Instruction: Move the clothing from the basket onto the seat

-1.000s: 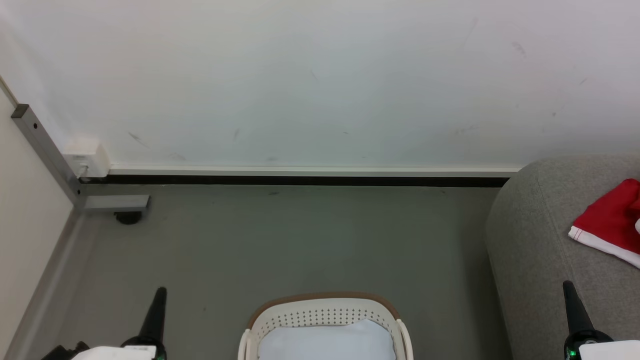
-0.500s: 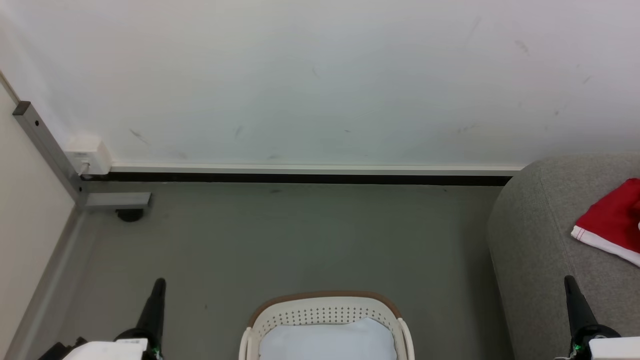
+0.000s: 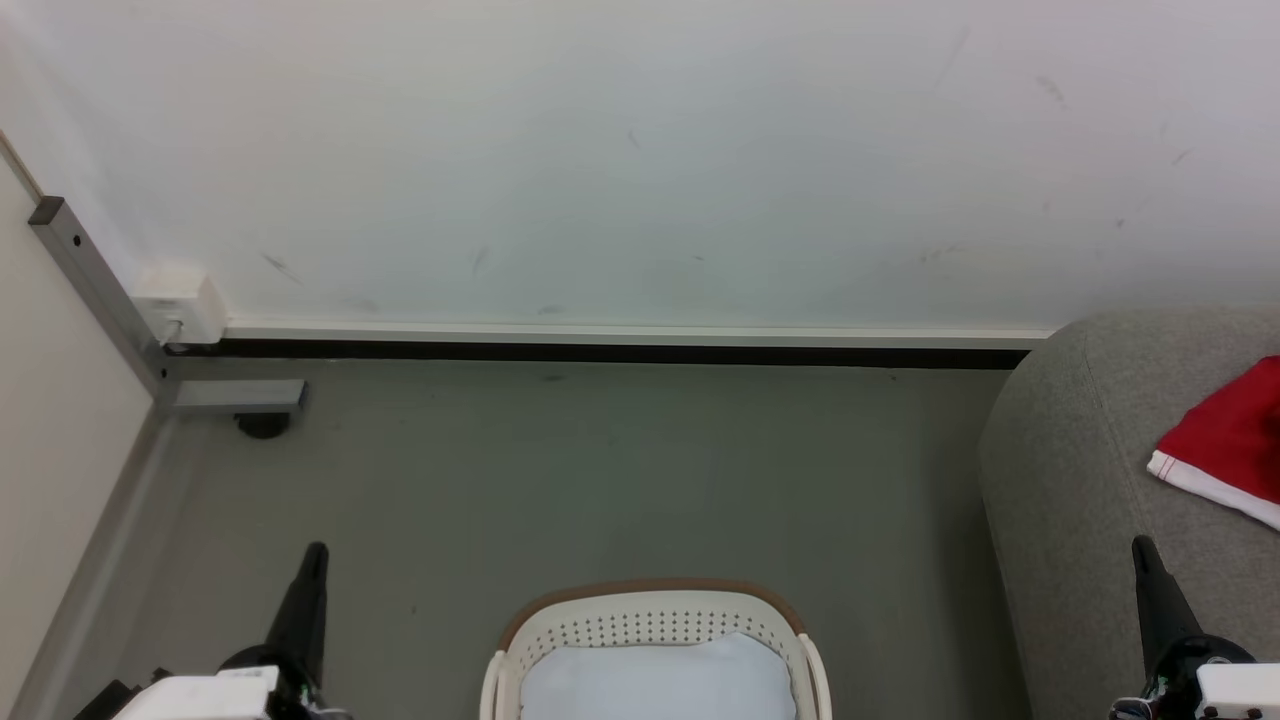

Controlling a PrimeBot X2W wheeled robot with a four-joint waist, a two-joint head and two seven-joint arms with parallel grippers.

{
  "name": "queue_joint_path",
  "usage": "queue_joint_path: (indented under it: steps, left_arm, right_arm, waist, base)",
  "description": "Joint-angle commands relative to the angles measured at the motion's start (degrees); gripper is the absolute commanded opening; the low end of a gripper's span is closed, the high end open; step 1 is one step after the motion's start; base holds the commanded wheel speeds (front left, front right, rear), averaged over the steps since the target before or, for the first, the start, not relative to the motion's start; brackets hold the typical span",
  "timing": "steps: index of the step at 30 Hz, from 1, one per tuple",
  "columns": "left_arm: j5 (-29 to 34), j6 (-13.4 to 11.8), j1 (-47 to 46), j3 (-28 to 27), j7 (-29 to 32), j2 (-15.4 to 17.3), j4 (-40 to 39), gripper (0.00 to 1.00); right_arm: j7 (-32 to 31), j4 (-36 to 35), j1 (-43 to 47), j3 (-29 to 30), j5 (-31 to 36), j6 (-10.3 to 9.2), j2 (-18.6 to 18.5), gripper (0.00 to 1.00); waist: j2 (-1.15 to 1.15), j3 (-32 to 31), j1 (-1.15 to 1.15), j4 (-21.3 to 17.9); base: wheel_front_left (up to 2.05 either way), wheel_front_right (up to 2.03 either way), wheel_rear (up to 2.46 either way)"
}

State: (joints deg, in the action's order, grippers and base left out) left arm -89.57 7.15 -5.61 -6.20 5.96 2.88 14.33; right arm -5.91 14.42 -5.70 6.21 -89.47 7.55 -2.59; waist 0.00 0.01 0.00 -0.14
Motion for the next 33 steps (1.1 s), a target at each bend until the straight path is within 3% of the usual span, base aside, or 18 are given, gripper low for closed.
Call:
queue_joint_path:
  steps: [1,33]
  left_arm:
    - [-1.27,0.4,-0.77,-0.31,0.29,0.11,-0.25,0.0]
    - [-3.15,0.48,-0.95,-0.47,0.81,0.02,-0.36,0.0]
  right_arm:
    - [-0.33,-0.47,-0.63,0.32,-1.34,-0.11,-0.5,0.0]
    - [-0.82,-0.54,-0.92,0.46,-2.99,-0.12,-0.5,0.0]
  waist:
    - [0.0,0.04,0.0,0.04]
    - [0.0,0.16,0.0,0.14]
  base:
    - [0.0,0.0,0.0]
    - [0.0,0.0,0.0]
